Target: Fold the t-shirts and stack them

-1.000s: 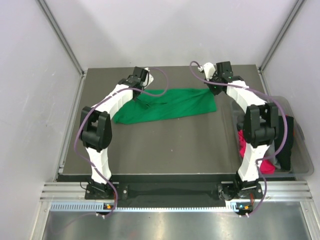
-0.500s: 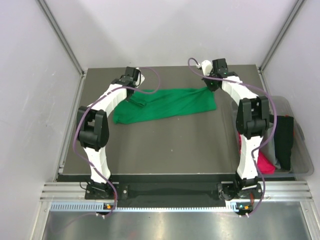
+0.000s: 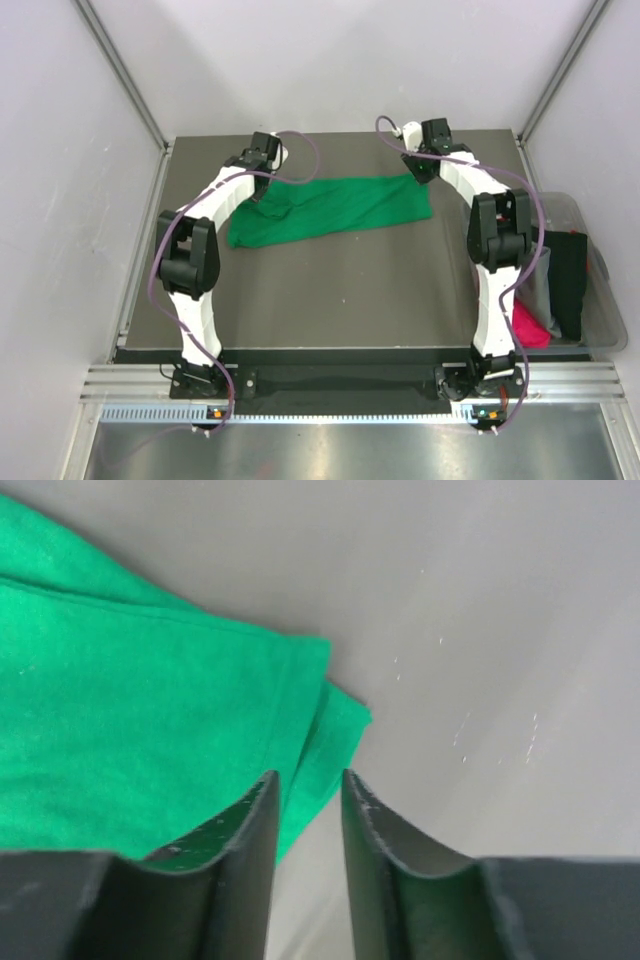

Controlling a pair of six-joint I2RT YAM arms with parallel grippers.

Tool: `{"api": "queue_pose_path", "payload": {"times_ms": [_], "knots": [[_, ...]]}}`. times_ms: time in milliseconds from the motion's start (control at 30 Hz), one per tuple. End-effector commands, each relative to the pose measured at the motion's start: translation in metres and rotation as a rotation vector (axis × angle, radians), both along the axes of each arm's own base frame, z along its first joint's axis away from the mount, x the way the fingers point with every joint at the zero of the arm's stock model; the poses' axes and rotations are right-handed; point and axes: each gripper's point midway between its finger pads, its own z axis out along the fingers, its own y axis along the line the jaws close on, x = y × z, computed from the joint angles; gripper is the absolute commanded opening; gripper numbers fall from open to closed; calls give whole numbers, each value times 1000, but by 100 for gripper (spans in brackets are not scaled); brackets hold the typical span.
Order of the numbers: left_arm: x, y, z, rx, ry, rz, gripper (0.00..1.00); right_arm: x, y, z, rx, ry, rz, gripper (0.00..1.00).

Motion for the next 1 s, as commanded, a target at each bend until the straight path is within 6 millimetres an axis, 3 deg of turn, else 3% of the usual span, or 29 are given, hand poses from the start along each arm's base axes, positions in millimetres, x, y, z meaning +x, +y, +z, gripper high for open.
{"api": "queue_pose_path", "payload": {"times_ms": [0,67,100,167,267,433,467,500,600,800,967], "knots": [[14,6,46,-41,-177,68,57,5,-7,76,47,-177,-47,33],[12,3,66,-74,-231,69,60,-5,-4,82,58,-180,-41,34],[9,1,69,-94,-230,63,60,-11,0,94,75,-197,-25,34],[1,-3,79,-137,-241,60,60,-23,6,92,90,-172,-5,34],[-21,-7,65,-185,-162,42,57,-46,22,78,119,-89,60,34],[-83,-4,3,-241,73,41,56,-79,38,35,96,28,144,34],[-92,-1,0,-248,85,44,56,-81,38,29,88,37,147,34],[-107,6,-16,-260,134,62,56,-82,41,23,79,45,154,34],[-127,19,-31,-352,195,106,56,-82,42,3,52,84,158,33],[-130,32,-42,-455,236,161,55,-75,49,-12,36,113,164,31],[-126,21,-52,-565,287,152,52,-75,51,-15,27,114,166,31]]}}
